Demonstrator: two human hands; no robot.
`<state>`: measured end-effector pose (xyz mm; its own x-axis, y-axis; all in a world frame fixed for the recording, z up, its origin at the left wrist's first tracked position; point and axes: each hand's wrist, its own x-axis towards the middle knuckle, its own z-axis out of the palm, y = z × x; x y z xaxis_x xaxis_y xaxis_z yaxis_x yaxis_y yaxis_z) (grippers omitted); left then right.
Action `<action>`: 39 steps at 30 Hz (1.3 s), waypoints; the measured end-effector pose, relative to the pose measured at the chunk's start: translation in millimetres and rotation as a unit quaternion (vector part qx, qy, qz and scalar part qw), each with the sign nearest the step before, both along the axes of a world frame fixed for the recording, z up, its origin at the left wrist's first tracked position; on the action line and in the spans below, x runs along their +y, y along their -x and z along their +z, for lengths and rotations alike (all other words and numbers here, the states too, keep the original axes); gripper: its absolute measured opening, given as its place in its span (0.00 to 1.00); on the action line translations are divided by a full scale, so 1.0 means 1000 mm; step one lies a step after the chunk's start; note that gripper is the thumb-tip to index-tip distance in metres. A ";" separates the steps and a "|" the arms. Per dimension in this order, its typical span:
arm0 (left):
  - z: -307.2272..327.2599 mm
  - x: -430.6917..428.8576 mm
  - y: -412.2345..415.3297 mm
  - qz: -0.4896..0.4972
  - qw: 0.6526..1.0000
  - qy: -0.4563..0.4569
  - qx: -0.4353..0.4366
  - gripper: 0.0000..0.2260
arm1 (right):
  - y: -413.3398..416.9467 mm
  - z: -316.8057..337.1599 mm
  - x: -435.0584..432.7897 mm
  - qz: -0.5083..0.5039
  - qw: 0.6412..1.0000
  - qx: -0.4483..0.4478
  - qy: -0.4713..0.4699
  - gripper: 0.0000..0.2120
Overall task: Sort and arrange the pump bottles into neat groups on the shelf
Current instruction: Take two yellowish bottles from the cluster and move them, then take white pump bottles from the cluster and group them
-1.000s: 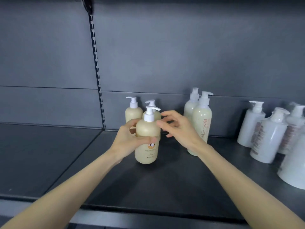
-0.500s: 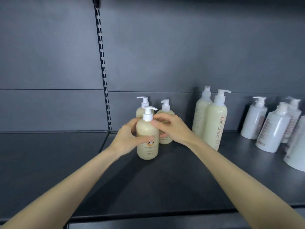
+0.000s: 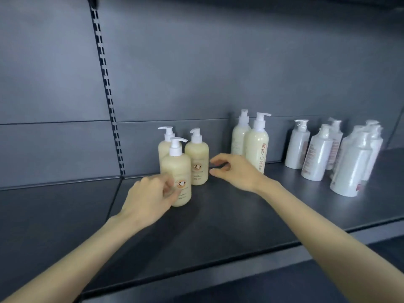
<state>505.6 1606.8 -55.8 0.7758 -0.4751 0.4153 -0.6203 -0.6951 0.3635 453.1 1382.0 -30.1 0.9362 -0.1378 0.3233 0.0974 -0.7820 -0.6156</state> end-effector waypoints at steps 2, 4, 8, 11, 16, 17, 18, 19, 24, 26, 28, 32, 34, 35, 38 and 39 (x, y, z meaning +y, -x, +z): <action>0.007 -0.014 0.009 -0.032 0.999 -0.014 -0.018 0.11 | 0.016 0.005 -0.012 -0.030 0.999 0.004 0.029 0.16; 0.016 -0.034 0.019 -0.072 0.996 -0.026 -0.045 0.13 | 0.034 0.012 -0.027 -0.064 0.997 0.001 0.053 0.17; 0.037 -0.085 0.035 -0.150 0.985 -0.014 -0.084 0.16 | 0.078 0.030 -0.063 -0.136 0.986 -0.014 0.093 0.16; 0.054 -0.129 0.051 -0.198 0.976 -0.020 -0.092 0.20 | 0.115 0.044 -0.094 -0.194 0.975 -0.028 0.107 0.16; 0.078 -0.205 0.087 -0.258 0.955 -0.029 -0.142 0.22 | 0.182 0.065 -0.150 -0.276 0.948 -0.026 0.154 0.15; 0.082 -0.221 0.095 -0.270 0.950 -0.029 -0.153 0.23 | 0.196 0.068 -0.162 -0.292 0.943 -0.025 0.159 0.15; 0.085 -0.236 0.104 -0.280 0.946 -0.026 -0.162 0.23 | 0.210 0.070 -0.175 -0.307 0.937 -0.025 0.165 0.16; 0.087 -0.251 0.114 -0.289 0.942 -0.023 -0.167 0.24 | 0.222 0.072 -0.188 -0.321 0.931 -0.025 0.172 0.17; 0.093 -0.331 0.165 -0.314 0.931 -0.007 -0.185 0.25 | 0.290 0.074 -0.256 -0.363 0.912 -0.006 0.189 0.22; 0.094 -0.364 0.189 -0.320 0.928 -0.003 -0.193 0.25 | 0.318 0.072 -0.283 -0.376 0.906 0.002 0.192 0.23; 0.093 -0.396 0.214 -0.329 0.923 0.006 -0.197 0.26 | 0.347 0.071 -0.308 -0.388 0.900 0.003 0.198 0.24; 0.083 -0.457 0.260 -0.350 0.913 0.005 -0.210 0.28 | 0.400 0.066 -0.359 -0.413 0.888 0.011 0.204 0.25; 0.082 -0.486 0.277 -0.360 0.908 0.001 -0.212 0.29 | 0.421 0.066 -0.384 -0.422 0.883 0.010 0.203 0.25; 0.083 -0.501 0.284 -0.364 0.906 0.001 -0.216 0.29 | 0.430 0.067 -0.397 -0.427 0.881 0.011 0.204 0.25; 0.090 -0.548 0.301 -0.370 0.899 0.006 -0.236 0.29 | 0.451 0.070 -0.439 -0.440 0.872 0.009 0.214 0.25; 0.092 -0.564 0.306 -0.370 0.897 0.005 -0.240 0.29 | 0.456 0.070 -0.453 -0.442 0.870 0.005 0.217 0.25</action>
